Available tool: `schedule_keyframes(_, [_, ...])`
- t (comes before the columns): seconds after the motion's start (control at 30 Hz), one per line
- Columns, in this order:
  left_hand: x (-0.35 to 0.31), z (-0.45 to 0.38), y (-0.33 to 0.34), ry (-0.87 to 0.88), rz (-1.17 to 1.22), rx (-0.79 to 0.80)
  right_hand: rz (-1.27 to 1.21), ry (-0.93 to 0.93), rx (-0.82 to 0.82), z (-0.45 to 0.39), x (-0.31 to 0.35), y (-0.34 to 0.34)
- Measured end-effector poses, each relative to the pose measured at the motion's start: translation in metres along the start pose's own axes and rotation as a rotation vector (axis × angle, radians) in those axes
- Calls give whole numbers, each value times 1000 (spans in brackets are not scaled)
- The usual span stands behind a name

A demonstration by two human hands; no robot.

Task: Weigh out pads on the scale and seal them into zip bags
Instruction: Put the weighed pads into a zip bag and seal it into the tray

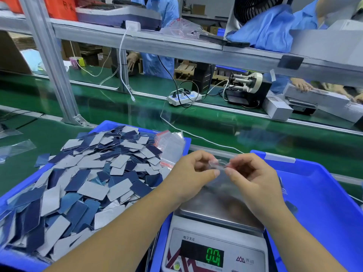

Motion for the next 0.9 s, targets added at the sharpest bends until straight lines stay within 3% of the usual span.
schedule_keyframes(0.17, [-8, 0, -7, 68, -56, -21, 69, -61, -10, 1, 6, -6])
schedule_keyframes(0.3, [-2, -1, -11, -26, -66, -2, 94, -39, -9, 0, 4, -8])
schedule_keyframes(0.5, [-17, 3, -14, 155, -74, -69, 14, -20, -32, 0, 5, -11])
schedule_keyframes(0.6, [-13, 1, -13, 130, -117, -58, 29, 22, 47, -1, 2, -6])
schedule_keyframes(0.8, [-12, 2, -8, 96, -6, 2, -41, 18, -8, -2, 3, -10])
schedule_keyframes(0.9, [-9, 1, -10, 68, -77, 6, -53, 39, -21, -2, 0, -11])
Point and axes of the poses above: each hand's wrist, its own z-axis away from the middle knuckle, its own y-axis out of the palm, x = y × z, the point moved 7 cm from there along -z, towards the middle knuckle, and after that the axes turned 8 degrees about -y, right-handed, at the moved point
